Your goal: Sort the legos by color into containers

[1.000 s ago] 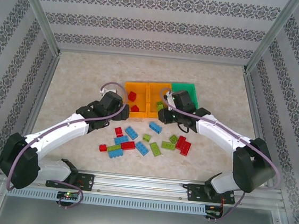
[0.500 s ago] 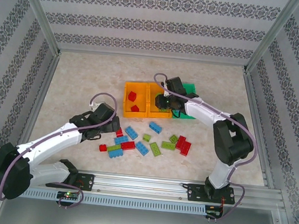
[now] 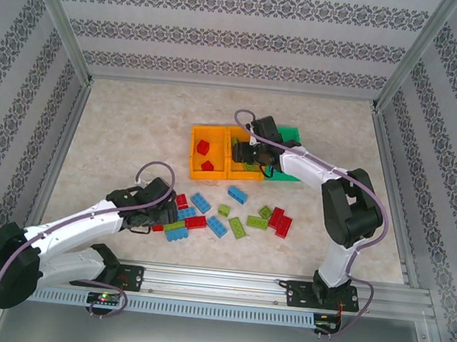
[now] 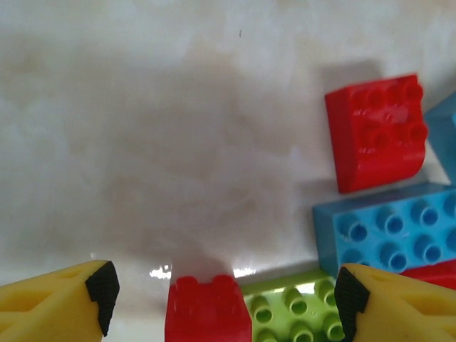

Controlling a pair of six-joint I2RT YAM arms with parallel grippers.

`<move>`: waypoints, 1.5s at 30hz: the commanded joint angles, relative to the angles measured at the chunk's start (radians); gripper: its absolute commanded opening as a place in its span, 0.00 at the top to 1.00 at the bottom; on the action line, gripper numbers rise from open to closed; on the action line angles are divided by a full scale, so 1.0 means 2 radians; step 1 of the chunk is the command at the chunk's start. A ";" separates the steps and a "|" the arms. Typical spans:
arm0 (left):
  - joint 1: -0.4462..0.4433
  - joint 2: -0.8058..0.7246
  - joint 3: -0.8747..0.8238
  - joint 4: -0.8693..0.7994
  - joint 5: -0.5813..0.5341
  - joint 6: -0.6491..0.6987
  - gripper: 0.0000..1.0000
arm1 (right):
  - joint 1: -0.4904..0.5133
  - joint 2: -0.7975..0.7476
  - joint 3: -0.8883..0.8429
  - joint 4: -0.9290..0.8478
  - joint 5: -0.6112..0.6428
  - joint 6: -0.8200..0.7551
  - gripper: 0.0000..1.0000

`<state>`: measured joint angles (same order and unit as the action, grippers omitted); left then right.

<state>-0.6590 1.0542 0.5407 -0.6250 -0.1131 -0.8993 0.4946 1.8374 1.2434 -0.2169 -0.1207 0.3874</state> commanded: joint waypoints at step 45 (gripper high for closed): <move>-0.018 0.060 0.157 -0.004 -0.095 0.097 0.68 | -0.048 -0.249 -0.207 -0.016 0.006 -0.015 0.34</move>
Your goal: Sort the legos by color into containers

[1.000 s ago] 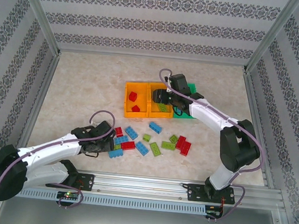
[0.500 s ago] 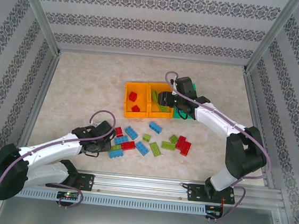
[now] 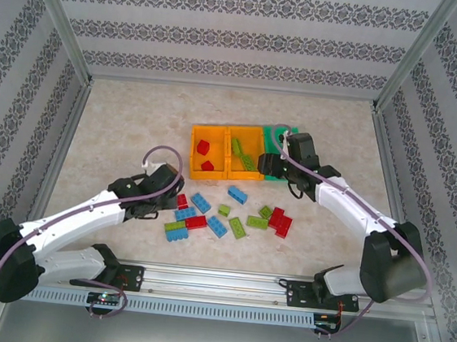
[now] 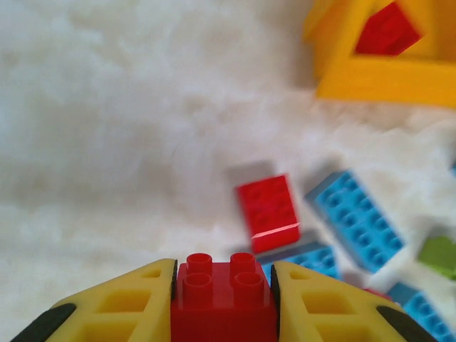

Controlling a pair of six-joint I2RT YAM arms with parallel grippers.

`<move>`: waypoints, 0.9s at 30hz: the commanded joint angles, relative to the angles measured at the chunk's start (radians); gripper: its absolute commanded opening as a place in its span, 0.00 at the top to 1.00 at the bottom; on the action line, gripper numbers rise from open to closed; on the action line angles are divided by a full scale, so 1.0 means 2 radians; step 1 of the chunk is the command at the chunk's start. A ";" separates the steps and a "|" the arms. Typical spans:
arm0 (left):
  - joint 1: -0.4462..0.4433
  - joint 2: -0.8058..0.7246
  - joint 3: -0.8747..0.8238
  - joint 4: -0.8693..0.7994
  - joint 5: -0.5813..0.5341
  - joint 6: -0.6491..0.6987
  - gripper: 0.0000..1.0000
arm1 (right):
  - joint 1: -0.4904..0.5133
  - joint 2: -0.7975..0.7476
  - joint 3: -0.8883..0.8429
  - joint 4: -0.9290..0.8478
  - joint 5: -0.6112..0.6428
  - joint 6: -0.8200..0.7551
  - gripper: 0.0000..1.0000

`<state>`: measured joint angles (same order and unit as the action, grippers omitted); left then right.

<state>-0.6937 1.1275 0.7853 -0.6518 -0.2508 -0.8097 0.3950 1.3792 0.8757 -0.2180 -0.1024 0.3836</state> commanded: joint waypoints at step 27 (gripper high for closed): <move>0.072 0.332 0.276 0.142 0.085 0.188 0.65 | -0.003 -0.189 -0.203 -0.164 0.024 0.144 0.47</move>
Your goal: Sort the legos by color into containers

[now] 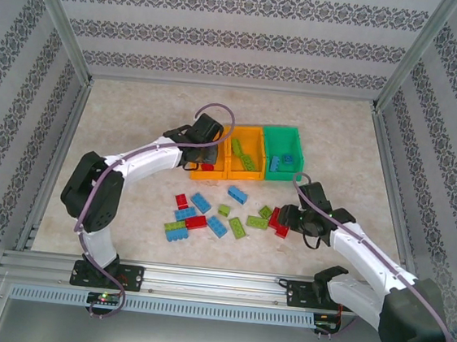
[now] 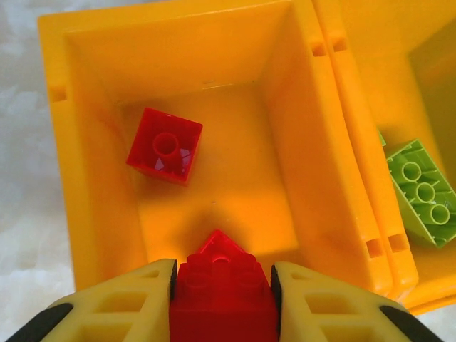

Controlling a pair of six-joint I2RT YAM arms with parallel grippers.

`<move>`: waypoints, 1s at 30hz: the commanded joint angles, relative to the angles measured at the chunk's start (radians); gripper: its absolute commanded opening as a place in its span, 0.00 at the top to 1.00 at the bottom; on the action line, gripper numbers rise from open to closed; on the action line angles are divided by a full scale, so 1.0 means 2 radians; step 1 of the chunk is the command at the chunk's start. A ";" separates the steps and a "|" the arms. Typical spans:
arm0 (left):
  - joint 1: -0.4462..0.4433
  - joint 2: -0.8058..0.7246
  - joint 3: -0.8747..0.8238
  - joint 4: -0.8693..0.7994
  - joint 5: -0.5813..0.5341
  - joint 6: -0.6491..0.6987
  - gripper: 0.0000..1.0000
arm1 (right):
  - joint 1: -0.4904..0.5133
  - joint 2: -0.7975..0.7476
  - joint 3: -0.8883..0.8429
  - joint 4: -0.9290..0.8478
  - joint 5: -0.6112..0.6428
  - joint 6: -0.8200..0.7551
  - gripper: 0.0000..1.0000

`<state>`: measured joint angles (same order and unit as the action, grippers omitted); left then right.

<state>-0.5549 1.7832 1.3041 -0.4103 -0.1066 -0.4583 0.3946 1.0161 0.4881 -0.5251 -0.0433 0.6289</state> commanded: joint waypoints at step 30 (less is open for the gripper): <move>0.002 -0.044 -0.016 0.044 0.009 -0.001 0.41 | -0.083 -0.028 -0.004 -0.034 -0.021 0.011 0.49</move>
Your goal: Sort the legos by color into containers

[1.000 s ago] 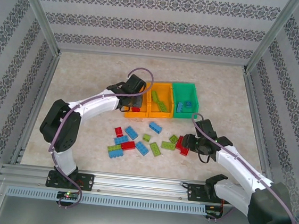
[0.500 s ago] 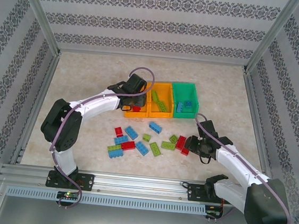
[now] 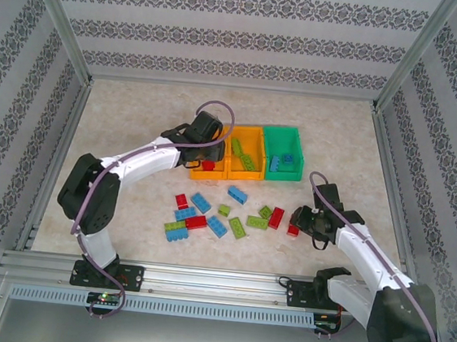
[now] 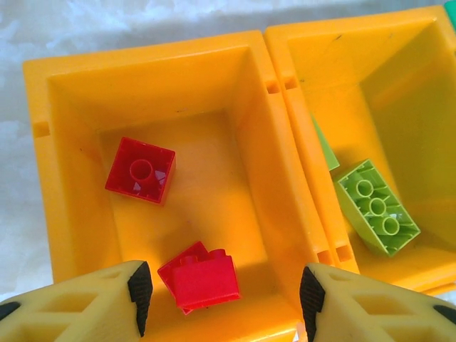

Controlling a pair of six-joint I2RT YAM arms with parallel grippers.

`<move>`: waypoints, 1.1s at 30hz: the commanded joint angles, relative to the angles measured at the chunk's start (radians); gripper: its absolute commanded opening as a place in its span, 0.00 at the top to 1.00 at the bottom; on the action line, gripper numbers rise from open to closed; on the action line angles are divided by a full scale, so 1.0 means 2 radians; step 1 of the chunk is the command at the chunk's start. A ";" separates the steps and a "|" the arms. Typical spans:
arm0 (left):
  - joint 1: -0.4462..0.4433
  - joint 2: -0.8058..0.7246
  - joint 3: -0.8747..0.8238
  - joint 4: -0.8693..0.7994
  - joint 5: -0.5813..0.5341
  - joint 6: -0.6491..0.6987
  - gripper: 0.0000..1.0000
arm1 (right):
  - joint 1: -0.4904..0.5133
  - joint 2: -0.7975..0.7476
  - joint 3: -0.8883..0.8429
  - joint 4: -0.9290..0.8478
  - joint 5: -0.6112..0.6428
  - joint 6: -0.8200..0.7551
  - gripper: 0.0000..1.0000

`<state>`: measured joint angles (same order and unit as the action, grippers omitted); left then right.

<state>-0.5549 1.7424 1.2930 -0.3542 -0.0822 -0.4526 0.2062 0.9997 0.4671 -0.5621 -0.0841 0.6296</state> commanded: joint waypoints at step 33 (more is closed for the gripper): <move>0.002 -0.099 -0.090 0.027 -0.020 -0.023 0.28 | 0.079 0.041 0.080 0.019 0.025 -0.018 0.75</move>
<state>-0.5549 1.6077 1.1511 -0.3252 -0.0875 -0.4690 0.3386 1.1217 0.5533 -0.5491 -0.0444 0.6144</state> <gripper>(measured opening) 0.713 0.306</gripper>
